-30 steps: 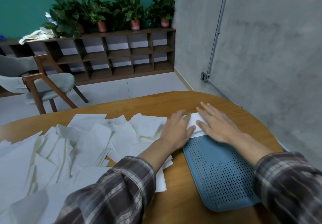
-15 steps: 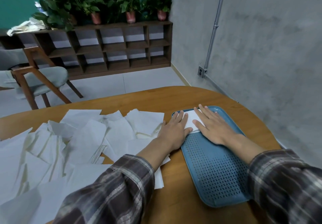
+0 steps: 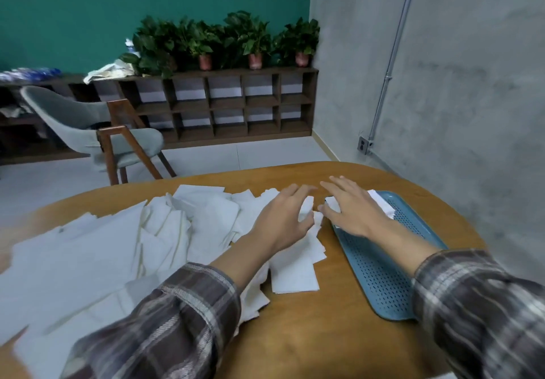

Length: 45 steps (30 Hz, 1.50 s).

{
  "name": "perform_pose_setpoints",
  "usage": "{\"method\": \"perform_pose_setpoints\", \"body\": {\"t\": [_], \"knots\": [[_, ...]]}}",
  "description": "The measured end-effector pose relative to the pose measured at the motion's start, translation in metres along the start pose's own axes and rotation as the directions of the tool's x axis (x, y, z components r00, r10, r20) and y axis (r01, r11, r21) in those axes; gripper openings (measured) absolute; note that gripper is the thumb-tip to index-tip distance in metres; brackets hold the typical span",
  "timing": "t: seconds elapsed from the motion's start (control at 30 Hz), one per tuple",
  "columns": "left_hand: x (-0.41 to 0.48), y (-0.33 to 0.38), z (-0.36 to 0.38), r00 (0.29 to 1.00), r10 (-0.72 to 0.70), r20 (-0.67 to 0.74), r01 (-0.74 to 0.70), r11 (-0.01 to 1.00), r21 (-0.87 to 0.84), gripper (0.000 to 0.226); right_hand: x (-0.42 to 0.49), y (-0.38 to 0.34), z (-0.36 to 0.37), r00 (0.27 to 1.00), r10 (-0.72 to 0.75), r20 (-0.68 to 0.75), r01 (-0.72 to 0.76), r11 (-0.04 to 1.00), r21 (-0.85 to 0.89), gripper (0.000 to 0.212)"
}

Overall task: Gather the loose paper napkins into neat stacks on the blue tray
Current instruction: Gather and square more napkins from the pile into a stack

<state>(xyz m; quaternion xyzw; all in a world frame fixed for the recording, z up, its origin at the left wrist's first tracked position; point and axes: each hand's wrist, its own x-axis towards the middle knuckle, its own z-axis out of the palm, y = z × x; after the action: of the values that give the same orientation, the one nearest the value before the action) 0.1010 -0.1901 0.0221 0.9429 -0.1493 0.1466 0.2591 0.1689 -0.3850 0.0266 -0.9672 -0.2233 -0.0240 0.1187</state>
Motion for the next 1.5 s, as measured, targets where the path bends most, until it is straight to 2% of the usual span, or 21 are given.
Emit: {"method": "perform_pose_setpoints", "body": {"t": [0.2,0.43,0.57,0.67,0.73,0.83,0.93,1.03,1.07,1.17,1.27,1.4,1.5], "knots": [[-0.065,-0.041,-0.051,0.994,-0.109,0.012,0.107,0.991,0.082,0.046,-0.018,-0.070,0.018,0.999,-0.051,0.017,0.049,0.997,0.066,0.066],[-0.152,-0.089,-0.075,0.974,-0.226,0.016,0.225,0.972,0.065,0.039,-0.044,-0.141,0.053,0.986,-0.165,0.004,0.161,0.968,0.193,0.054],[-0.187,-0.099,-0.073,0.957,-0.242,0.161,0.253,0.966,-0.048,0.056,-0.057,-0.163,0.081,0.977,-0.211,-0.006,0.203,0.931,0.302,0.042],[-0.201,-0.101,-0.071,0.957,-0.236,0.167,0.254,0.963,-0.090,0.075,-0.057,-0.165,0.099,0.970,-0.242,-0.014,0.232,0.911,0.341,0.040],[-0.205,-0.102,-0.071,0.959,-0.230,0.165,0.248,0.964,-0.093,0.078,-0.057,-0.163,0.107,0.971,-0.236,-0.044,0.234,0.887,0.399,0.039],[-0.206,-0.108,-0.071,0.961,-0.216,0.173,0.233,0.969,-0.083,0.063,-0.057,-0.159,0.113,0.970,-0.226,-0.087,0.239,0.844,0.481,0.035],[-0.203,-0.115,-0.071,0.970,-0.213,0.119,0.232,0.958,-0.167,0.039,-0.052,-0.156,0.113,0.971,-0.217,-0.104,0.238,0.807,0.540,0.029],[-0.191,-0.120,-0.074,0.968,-0.235,0.087,0.248,0.947,-0.205,0.024,-0.044,-0.155,0.110,0.984,-0.158,-0.087,0.175,0.728,0.663,0.019],[-0.186,-0.123,-0.075,0.967,-0.239,0.091,0.253,0.940,-0.228,0.022,-0.040,-0.156,0.109,0.987,-0.142,-0.076,0.154,0.694,0.703,0.015],[-0.170,-0.128,-0.080,0.960,-0.258,0.108,0.280,0.898,-0.339,0.046,-0.028,-0.160,0.101,0.987,-0.141,-0.073,0.144,0.599,0.787,0.014],[-0.160,-0.131,-0.083,0.962,-0.260,0.084,0.271,0.870,-0.411,0.054,-0.017,-0.161,0.098,0.980,-0.181,-0.078,0.166,0.547,0.820,0.015],[-0.159,-0.136,-0.080,0.958,-0.277,0.078,0.277,0.813,-0.511,0.043,-0.015,-0.157,0.105,0.969,-0.245,-0.015,0.142,0.511,0.848,0.018],[-0.160,-0.133,-0.080,0.959,-0.275,0.065,0.265,0.798,-0.542,0.038,-0.018,-0.153,0.104,0.949,-0.312,0.030,0.145,0.523,0.840,0.020]]}}
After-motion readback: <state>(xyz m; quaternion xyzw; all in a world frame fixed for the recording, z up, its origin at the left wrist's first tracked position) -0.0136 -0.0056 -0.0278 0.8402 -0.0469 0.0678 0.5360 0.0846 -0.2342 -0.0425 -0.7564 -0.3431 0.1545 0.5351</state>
